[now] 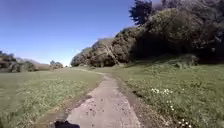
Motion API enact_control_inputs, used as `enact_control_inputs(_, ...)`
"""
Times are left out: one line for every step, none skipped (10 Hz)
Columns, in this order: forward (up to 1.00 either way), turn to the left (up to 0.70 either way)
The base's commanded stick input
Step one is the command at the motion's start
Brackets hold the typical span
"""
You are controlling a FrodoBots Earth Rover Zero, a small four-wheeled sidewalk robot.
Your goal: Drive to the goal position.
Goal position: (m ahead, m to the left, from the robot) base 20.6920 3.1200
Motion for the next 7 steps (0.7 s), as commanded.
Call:
enact_control_inputs(0.50, 0.00)
enact_control_inputs(0.50, 0.00)
enact_control_inputs(0.50, 0.00)
enact_control_inputs(0.50, 0.00)
enact_control_inputs(0.50, 0.00)
enact_control_inputs(0.50, 0.00)
enact_control_inputs(0.50, 0.00)
